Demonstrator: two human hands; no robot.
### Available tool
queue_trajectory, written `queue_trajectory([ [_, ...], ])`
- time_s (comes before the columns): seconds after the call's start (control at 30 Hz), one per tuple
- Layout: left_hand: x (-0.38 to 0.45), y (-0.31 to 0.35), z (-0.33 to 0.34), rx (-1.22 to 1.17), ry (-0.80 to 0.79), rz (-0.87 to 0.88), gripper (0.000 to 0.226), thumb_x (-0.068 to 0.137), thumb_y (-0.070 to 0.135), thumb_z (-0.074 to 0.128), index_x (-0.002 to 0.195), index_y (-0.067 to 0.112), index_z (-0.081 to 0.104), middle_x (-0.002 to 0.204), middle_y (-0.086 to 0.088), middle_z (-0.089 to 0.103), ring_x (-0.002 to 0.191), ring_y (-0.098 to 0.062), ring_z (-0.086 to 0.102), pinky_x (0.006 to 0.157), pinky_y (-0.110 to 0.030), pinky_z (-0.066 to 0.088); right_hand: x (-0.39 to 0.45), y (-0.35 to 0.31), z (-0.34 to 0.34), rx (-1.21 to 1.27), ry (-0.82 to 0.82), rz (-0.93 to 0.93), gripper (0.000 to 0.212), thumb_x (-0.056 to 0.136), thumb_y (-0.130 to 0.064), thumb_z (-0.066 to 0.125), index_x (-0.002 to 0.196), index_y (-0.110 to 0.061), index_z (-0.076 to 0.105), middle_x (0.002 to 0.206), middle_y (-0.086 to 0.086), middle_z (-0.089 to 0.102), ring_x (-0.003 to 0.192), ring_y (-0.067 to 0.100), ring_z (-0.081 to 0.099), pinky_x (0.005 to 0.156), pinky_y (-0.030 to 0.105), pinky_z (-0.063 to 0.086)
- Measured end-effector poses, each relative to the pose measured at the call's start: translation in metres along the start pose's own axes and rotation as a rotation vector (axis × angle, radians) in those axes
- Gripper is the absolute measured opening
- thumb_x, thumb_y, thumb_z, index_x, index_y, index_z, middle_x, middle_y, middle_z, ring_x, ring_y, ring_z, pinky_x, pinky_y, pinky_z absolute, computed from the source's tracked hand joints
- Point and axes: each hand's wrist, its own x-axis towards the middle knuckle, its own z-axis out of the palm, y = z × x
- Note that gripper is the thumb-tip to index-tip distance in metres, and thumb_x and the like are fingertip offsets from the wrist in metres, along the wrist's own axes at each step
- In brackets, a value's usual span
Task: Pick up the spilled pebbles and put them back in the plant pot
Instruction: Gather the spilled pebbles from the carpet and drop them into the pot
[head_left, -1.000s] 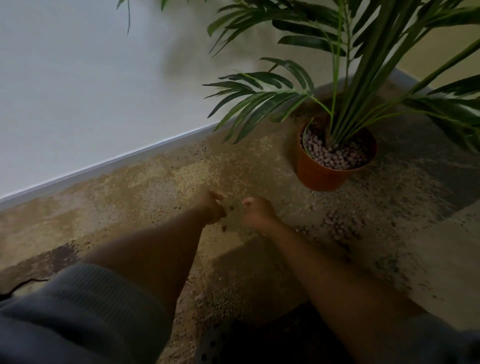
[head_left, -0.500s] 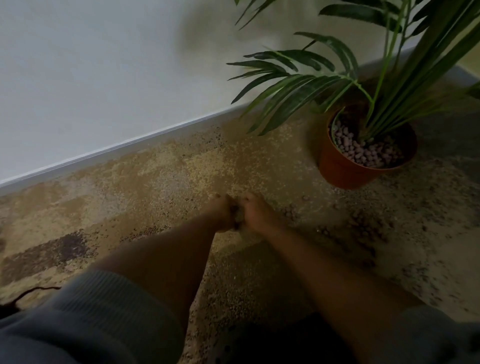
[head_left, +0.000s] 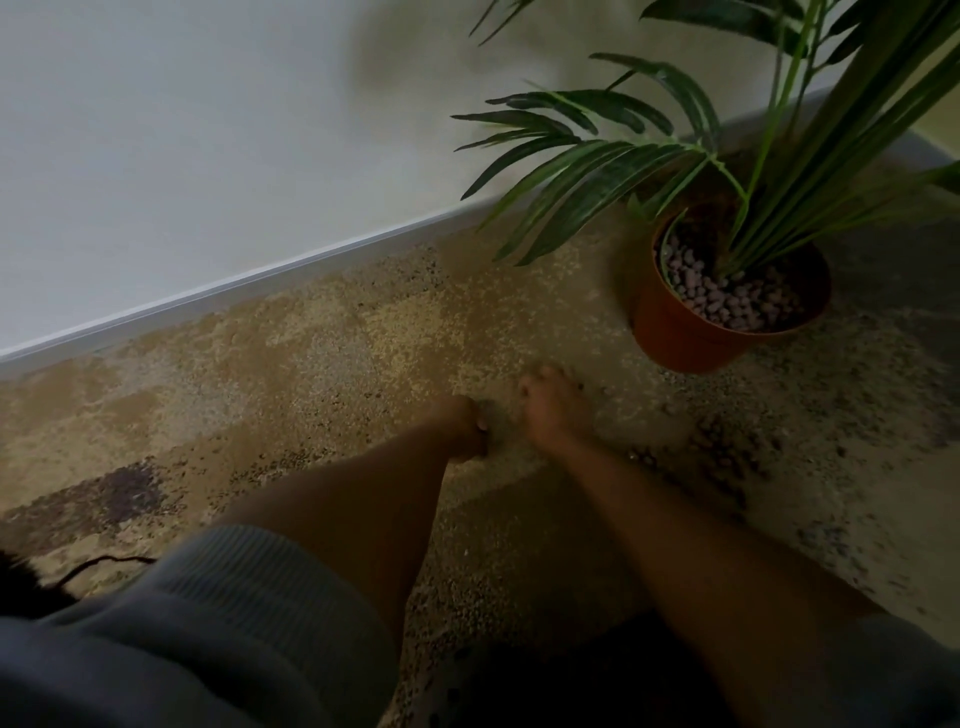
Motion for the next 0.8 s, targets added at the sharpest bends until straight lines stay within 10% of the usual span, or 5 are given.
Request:
queue_trajectory([
  [0.23,-0.003,0.01,-0.001,0.035,-0.028,-0.052,0.041,0.081,0.031,0.071,0.116,0.012,0.063,0.111,-0.006,0.063,0.098,-0.019,0.061,0.08,-0.027,0.053,0.005,0.039,-0.013,0.056,-0.012,0.223,0.031,0.095,-0.02,0.05,0.124,-0.021,0.061,0.139,0.009,0.046,0.126,0.028,0.042,0.103,0.039,0.04],
  [0.7,-0.003,0.038,0.003,-0.013,0.002,-0.121,0.024,0.077,0.02,0.067,0.097,0.009,0.061,0.076,0.0,0.051,0.067,-0.011,0.051,0.049,-0.017,0.041,-0.029,0.059,-0.014,0.244,-0.162,0.101,0.017,0.091,-0.025,0.063,0.104,-0.016,0.07,0.131,0.009,0.043,0.119,0.025,0.048,0.1,0.033,0.044],
  [0.8,0.0,0.046,0.002,-0.112,-0.061,-0.132,0.021,0.075,0.023,0.068,0.09,0.009,0.062,0.086,-0.006,0.064,0.074,-0.017,0.062,0.061,-0.024,0.053,-0.032,0.058,-0.02,0.219,-0.199,0.125,0.016,0.091,-0.016,0.059,0.104,-0.015,0.069,0.132,0.013,0.046,0.121,0.028,0.048,0.101,0.036,0.045],
])
